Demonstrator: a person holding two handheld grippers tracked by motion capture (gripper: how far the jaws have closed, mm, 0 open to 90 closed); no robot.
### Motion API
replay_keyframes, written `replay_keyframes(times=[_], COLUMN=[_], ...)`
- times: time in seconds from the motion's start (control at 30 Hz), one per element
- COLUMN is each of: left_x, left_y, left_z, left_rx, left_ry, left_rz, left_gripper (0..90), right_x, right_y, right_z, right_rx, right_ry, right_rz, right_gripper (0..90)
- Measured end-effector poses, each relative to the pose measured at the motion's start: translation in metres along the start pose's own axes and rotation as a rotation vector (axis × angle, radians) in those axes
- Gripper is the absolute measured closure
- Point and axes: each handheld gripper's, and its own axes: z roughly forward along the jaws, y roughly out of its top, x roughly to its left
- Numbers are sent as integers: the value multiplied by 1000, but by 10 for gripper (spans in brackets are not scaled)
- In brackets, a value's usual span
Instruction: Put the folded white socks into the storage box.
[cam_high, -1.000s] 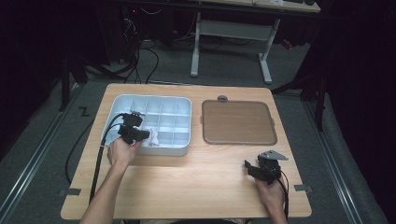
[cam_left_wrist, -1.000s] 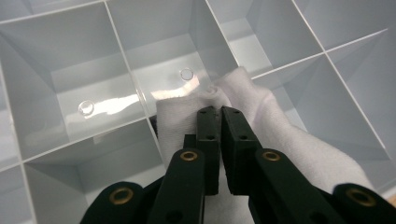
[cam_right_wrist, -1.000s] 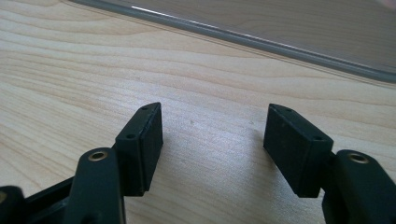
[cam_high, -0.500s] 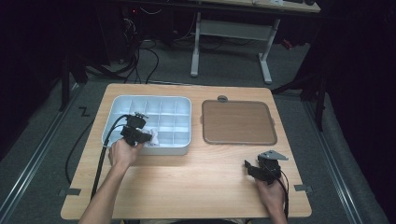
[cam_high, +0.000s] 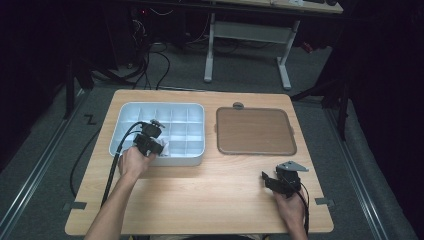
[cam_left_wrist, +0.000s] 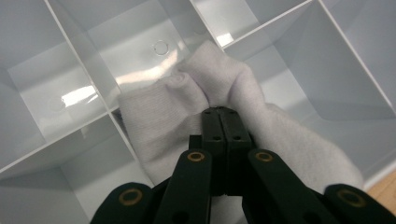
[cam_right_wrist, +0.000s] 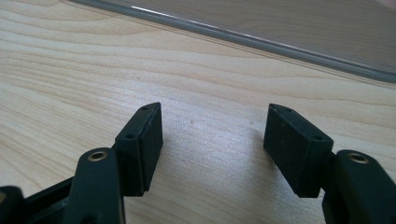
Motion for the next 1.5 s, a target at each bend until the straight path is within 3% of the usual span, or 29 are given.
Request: replay_keyframes(times=[0.43, 0.67, 0.83, 0.87, 1.13, 1.3, 1.5], left_x=[2, 5, 4, 5, 6, 6, 9], left_y=[-2, -2, -2, -1, 0, -1, 0], left_z=[3, 4, 9, 12, 12, 11, -5], left_rx=[-8, -1, 33, 50, 59, 49, -22], left_ry=[-8, -25, -2, 1, -4, -10, -43], left_rz=[-7, -31, -19, -37, -54, -47, -57], left_gripper=[900, 900, 900, 900, 900, 900, 807], right_x=[0, 0, 0, 0, 0, 0, 0], right_y=[0, 0, 0, 0, 0, 0, 0], right_z=[0, 0, 0, 0, 0, 0, 0], right_rx=[0, 0, 0, 0, 0, 0, 0], right_ry=[0, 0, 0, 0, 0, 0, 0], right_rz=[1, 0, 1, 0, 0, 0, 0], right_gripper=[380, 379, 379, 379, 379, 379, 379])
